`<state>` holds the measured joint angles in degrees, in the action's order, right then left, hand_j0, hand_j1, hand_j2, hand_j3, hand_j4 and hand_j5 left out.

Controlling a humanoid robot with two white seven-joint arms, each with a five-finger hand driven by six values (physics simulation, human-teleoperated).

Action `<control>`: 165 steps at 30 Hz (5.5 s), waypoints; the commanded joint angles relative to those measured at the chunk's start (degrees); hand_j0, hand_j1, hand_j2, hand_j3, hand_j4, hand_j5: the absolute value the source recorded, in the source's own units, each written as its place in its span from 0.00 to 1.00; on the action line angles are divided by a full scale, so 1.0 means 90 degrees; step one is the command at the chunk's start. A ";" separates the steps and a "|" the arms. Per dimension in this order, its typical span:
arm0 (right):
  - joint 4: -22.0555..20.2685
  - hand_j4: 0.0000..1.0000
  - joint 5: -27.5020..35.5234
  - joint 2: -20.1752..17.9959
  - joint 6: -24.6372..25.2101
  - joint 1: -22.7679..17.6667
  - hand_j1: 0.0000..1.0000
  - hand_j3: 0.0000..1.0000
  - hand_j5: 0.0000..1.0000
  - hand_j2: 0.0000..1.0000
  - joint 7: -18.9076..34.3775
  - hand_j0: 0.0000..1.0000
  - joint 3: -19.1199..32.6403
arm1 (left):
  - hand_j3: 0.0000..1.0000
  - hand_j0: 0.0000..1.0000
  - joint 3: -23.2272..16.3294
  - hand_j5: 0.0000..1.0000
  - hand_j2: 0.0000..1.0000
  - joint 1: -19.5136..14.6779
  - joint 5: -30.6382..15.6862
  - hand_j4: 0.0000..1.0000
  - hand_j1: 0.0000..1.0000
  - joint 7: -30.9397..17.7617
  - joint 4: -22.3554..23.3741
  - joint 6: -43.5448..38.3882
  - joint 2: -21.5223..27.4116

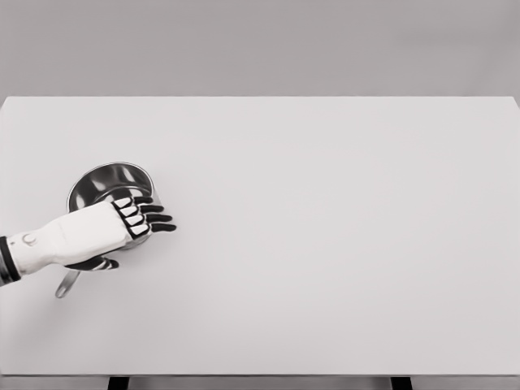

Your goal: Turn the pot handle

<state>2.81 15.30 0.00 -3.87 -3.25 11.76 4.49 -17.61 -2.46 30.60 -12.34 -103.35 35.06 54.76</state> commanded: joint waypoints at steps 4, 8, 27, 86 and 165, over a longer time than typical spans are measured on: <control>0.0000 1.00 -0.0001 0.0000 0.0000 0.0000 1.00 1.00 1.00 1.00 0.0001 1.00 0.0000 | 1.00 1.00 0.0032 1.00 1.00 0.0000 -0.0050 1.00 1.00 0.0013 -0.0001 -0.0006 0.0088; 0.0000 1.00 -0.0001 0.0000 0.0000 0.0000 1.00 1.00 1.00 1.00 0.0001 1.00 0.0000 | 1.00 1.00 0.0042 1.00 1.00 0.0010 -0.0050 1.00 1.00 0.0013 -0.0001 -0.0006 0.0108; 0.0000 1.00 -0.0001 0.0000 -0.0010 0.0000 1.00 1.00 1.00 1.00 0.0001 1.00 0.0000 | 1.00 1.00 0.0159 1.00 1.00 0.0058 -0.0109 1.00 1.00 0.0013 0.0008 -0.0006 0.0420; 0.0000 1.00 -0.0001 0.0000 0.0000 0.0000 1.00 1.00 1.00 1.00 0.0001 1.00 0.0000 | 1.00 1.00 0.0980 1.00 1.00 0.0928 -0.1466 1.00 1.00 0.0023 -0.0001 -0.0006 0.0693; 0.0000 1.00 -0.0001 0.0000 0.0000 0.0000 1.00 1.00 1.00 1.00 0.0001 1.00 0.0000 | 1.00 1.00 0.3109 1.00 1.00 0.2090 -0.0158 1.00 1.00 -0.0006 0.0008 -0.0006 -0.0625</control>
<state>2.81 15.30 0.00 -3.89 -3.25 11.76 4.49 10.36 16.35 29.50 -12.47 -103.30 35.06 49.17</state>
